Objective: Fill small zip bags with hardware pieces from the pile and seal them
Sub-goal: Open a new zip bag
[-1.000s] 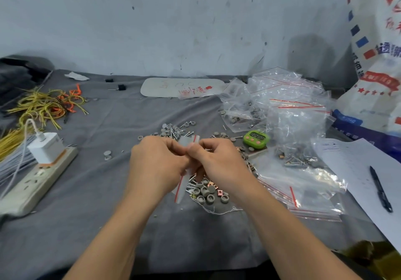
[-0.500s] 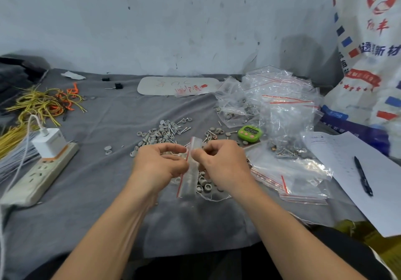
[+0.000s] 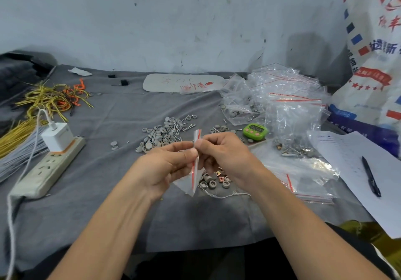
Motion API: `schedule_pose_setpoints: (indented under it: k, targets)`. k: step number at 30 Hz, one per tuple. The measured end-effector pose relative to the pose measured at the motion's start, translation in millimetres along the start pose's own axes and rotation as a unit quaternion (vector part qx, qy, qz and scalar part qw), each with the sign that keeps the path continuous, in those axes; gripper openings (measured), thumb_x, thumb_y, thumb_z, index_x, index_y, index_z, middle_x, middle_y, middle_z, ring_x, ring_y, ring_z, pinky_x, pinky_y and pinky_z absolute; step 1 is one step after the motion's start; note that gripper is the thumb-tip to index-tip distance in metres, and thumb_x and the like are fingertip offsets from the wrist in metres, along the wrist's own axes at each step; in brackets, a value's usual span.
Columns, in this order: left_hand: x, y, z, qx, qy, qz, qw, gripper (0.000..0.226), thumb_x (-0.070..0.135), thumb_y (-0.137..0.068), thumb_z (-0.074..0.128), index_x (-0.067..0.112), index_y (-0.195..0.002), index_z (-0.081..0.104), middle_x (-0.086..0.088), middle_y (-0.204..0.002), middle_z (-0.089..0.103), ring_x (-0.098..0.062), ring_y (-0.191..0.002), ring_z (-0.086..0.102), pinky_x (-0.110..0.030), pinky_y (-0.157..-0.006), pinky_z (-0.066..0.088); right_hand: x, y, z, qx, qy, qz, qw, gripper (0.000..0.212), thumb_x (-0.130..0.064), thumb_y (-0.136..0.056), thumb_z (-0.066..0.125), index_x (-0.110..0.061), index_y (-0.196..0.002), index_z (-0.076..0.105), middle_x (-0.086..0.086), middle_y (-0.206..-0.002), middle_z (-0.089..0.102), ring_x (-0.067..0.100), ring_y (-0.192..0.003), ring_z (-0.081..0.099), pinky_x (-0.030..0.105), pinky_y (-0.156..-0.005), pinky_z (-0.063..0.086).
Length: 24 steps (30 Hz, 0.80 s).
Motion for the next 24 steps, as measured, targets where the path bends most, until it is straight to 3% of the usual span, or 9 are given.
schedule_pose_setpoints:
  k: [3, 7, 9, 12, 13, 15, 18, 20, 24]
  targets:
    - [4.6, 2.3, 14.2, -0.109, 0.105, -0.02, 0.988, 0.036, 0.006, -0.065, 0.076, 0.009, -0.101, 0.08, -0.008, -0.079, 0.074, -0.014, -0.064, 0.071, -0.02, -0.058, 0.058, -9.6, 0.4, -2.9, -0.046, -0.099, -0.005, 0.994, 0.022, -0.026, -0.093, 0.067, -0.016, -0.079, 0.08, 0.007, -0.06, 0.058, 0.011, -0.048, 0.047, 0.019, -0.047, 0.034]
    - [16.9, 1.9, 16.5, -0.208, 0.047, 0.019, 0.977, 0.089, 0.001, -0.057, 0.081, -0.002, -0.141, 0.052, -0.029, -0.108, 0.057, -0.041, -0.099, 0.059, -0.041, -0.096, 0.044, -18.6, 0.8, -0.6, -0.11, -0.18, -0.018, 0.977, 0.034, -0.026, -0.087, 0.073, 0.006, -0.097, 0.074, 0.022, -0.085, 0.048, 0.031, -0.071, 0.04, 0.036, -0.069, 0.033]
    - [19.2, 1.4, 14.6, -0.174, 0.004, 0.043, 0.984, 0.084, 0.006, -0.056, 0.073, -0.002, -0.137, 0.052, -0.03, -0.103, 0.059, -0.04, -0.097, 0.06, -0.043, -0.094, 0.046, -21.1, 0.2, 0.6, -0.12, -0.145, -0.028, 0.982, 0.021, -0.019, -0.094, 0.065, -0.014, -0.079, 0.078, 0.015, -0.073, 0.052, 0.027, -0.065, 0.043, 0.03, -0.066, 0.033]
    - [22.6, 2.0, 6.2, 0.0, -0.12, 0.085, 0.989, 0.07, 0.01, -0.054, 0.071, 0.014, -0.123, 0.06, -0.006, -0.071, 0.067, -0.019, -0.063, 0.058, -0.028, -0.063, 0.046, -18.3, -2.8, -1.6, -0.1, -0.054, -0.02, 0.993, 0.037, -0.003, -0.101, 0.057, -0.014, -0.068, 0.066, -0.002, -0.057, 0.053, 0.006, -0.048, 0.044, 0.014, -0.05, 0.034]
    - [26.2, 2.8, -3.4, 0.103, -0.219, 0.111, 0.964, 0.06, 0.013, -0.056, 0.074, 0.025, -0.114, 0.062, 0.005, -0.064, 0.066, -0.013, -0.055, 0.055, -0.025, -0.057, 0.041, -17.4, -3.9, -3.5, -0.087, -0.029, -0.013, 0.996, 0.036, -0.002, -0.101, 0.058, -0.011, -0.067, 0.062, -0.001, -0.057, 0.053, 0.006, -0.047, 0.044, 0.014, -0.049, 0.035]
    - [40.7, 11.6, -19.6, 0.304, -0.436, 0.17, 0.83, 0.038, 0.022, -0.068, 0.077, 0.035, -0.097, 0.056, 0.01, -0.064, 0.067, -0.013, -0.062, 0.06, -0.029, -0.059, 0.039, -16.3, -4.4, -5.8, -0.072, 0.035, -0.01, 0.997, 0.037, -0.005, -0.099, 0.062, -0.013, -0.063, 0.059, -0.001, -0.055, 0.055, 0.007, -0.046, 0.044, 0.015, -0.049, 0.036]
    - [53.1, 25.6, -19.6, 0.429, -0.547, 0.247, 0.675, 0.025, 0.027, -0.075, 0.07, 0.039, -0.092, 0.055, 0.01, -0.074, 0.063, -0.025, -0.078, 0.061, -0.033, -0.063, 0.034, -14.4, -6.3, -7.3, -0.029, 0.156, -0.014, 0.987, 0.034, -0.016, -0.091, 0.066, -0.017, -0.058, 0.061, -0.004, -0.048, 0.053, 0.008, -0.044, 0.042, 0.018, -0.046, 0.034]
    - [47.6, 23.9, -10.6, 0.396, -0.554, 0.27, 0.681, 0.023, 0.04, -0.074, 0.066, 0.043, -0.095, 0.057, 0.012, -0.077, 0.064, -0.023, -0.08, 0.061, -0.033, -0.065, 0.036, -16.8, -8.7, -8.4, 0.026, 0.148, -0.035, 0.988, 0.031, -0.015, -0.087, 0.065, -0.016, -0.057, 0.061, -0.002, -0.047, 0.051, 0.01, -0.046, 0.042, 0.02, -0.046, 0.033]
    - [42.2, 8.9, -23.7, 0.293, -0.53, 0.173, 0.777, 0.028, 0.041, -0.074, 0.071, 0.049, -0.098, 0.06, 0.022, -0.064, 0.065, -0.007, -0.075, 0.062, -0.03, -0.062, 0.04, -18.7, -12.1, -20.1, 0.074, 0.088, -0.025, 0.993, 0.031, -0.015, -0.084, 0.065, -0.017, -0.054, 0.063, 0.0, -0.047, 0.054, 0.015, -0.049, 0.045, 0.026, -0.054, 0.036]
Point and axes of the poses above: each hand's wrist, its own y-axis away from the middle knuckle, its own z-axis out of the palm, x = y × z, the point moved 5 cm from there along -y, towards the middle knuckle
